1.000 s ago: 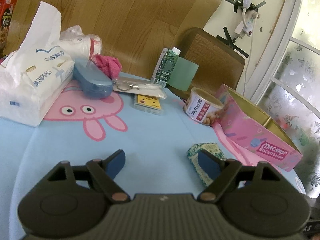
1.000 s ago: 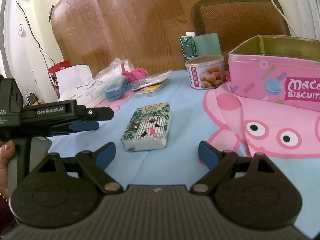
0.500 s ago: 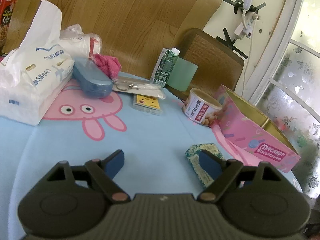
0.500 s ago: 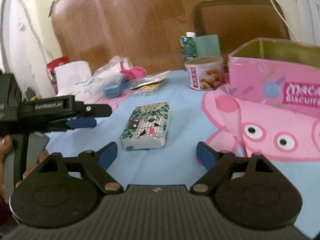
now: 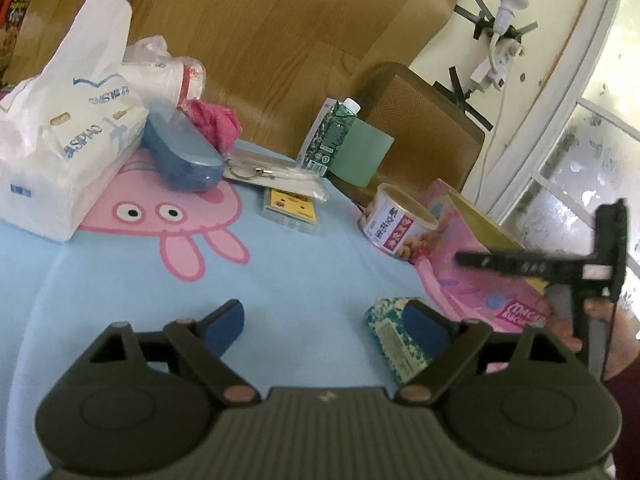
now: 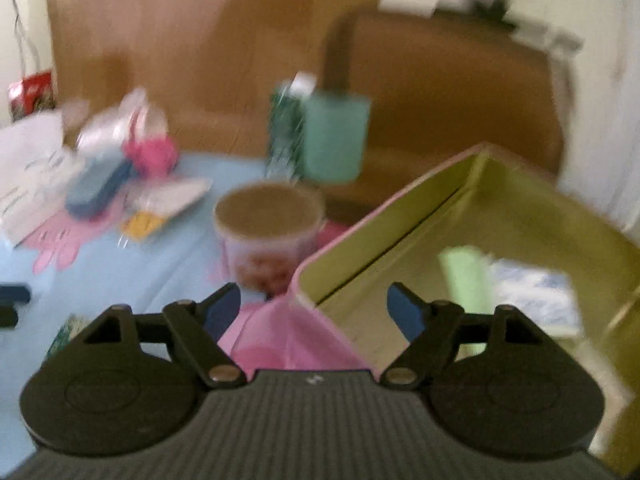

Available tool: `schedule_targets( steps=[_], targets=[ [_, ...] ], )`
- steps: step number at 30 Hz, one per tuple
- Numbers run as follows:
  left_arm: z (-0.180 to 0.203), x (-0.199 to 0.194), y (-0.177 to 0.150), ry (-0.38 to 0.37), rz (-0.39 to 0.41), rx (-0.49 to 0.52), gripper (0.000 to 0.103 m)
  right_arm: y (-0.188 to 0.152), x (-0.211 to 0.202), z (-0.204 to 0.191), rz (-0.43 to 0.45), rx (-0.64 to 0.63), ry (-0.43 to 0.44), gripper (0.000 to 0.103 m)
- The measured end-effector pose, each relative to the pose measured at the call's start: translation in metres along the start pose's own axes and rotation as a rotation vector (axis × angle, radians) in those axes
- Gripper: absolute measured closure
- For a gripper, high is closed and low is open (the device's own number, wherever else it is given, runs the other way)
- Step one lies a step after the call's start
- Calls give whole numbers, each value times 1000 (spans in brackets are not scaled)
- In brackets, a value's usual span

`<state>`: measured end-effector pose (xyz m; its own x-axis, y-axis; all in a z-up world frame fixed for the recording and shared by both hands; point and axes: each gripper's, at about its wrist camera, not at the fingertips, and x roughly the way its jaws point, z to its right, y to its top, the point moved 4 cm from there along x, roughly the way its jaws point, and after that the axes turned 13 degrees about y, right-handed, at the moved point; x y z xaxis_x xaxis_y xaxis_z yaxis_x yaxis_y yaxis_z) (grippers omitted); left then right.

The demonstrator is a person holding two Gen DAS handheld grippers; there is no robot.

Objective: Organize soft objects
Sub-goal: 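Close both grippers on the green patterned box and lift it, then carry the green box into the pink tin and open both grippers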

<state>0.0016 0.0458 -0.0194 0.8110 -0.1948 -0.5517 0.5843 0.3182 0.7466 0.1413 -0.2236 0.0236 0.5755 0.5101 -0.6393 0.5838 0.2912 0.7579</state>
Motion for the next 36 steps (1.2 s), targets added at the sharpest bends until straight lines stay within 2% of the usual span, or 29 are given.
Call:
schedule_targets(
  steps=[1, 4, 8, 10, 11, 12, 14, 15, 16, 17, 19, 21, 24, 25, 27, 28, 31, 33, 36],
  targets=[
    [-1, 0, 0, -5, -1, -7, 12, -4, 5, -1, -42, 21, 61, 24],
    [-3, 1, 2, -17, -4, -19, 12, -12, -3, -18, -50, -48, 47, 22],
    [-3, 2, 2, -22, -5, -19, 11, -32, -27, -37, -24, -44, 147, 21],
    [-4, 2, 2, -25, -5, -23, 11, -37, -35, -42, -13, -42, 142, 23],
    [-4, 2, 2, -26, -5, -24, 11, -39, -42, -44, 15, -38, 124, 24],
    [-5, 2, 2, -28, -5, -26, 11, -39, -52, -48, 73, -45, 70, 23],
    [-6, 1, 3, -37, -4, -35, 11, -39, -80, -63, 248, -113, -76, 22],
    [-7, 0, 3, -44, -4, -44, 11, -43, -92, -75, 307, -154, -71, 22],
    [-7, 0, 4, -47, -6, -49, 11, -49, -101, -87, 331, -176, -27, 22],
    [-6, 0, 4, -50, -8, -52, 12, -55, -104, -99, 330, -179, 37, 22],
    [0, -2, 4, -60, -2, -40, 14, -69, -91, -121, 259, -175, 128, 22],
    [11, -2, 5, -83, -14, -32, 16, -81, -67, -135, 187, -167, 147, 23],
    [33, 4, 2, -139, -86, -5, 25, -86, -33, -139, 110, -134, 124, 22],
    [40, 9, 0, -133, -114, 17, 31, -84, -23, -138, 96, -123, 126, 22],
    [54, 25, -10, -117, -193, 64, 53, -82, -6, -136, 60, -85, 141, 29],
    [61, 30, -14, -127, -199, 91, 61, -82, -5, -138, 74, -89, 149, 47],
    [84, 24, -14, -110, -137, 187, 61, -80, -12, -142, 97, -104, 139, 53],
    [102, 13, -2, -153, -84, 226, 61, -75, -31, -137, 185, -104, 111, 53],
    [140, 3, 20, -236, -9, 278, 61, -70, -67, -127, 339, -136, 10, 53]
  ],
)
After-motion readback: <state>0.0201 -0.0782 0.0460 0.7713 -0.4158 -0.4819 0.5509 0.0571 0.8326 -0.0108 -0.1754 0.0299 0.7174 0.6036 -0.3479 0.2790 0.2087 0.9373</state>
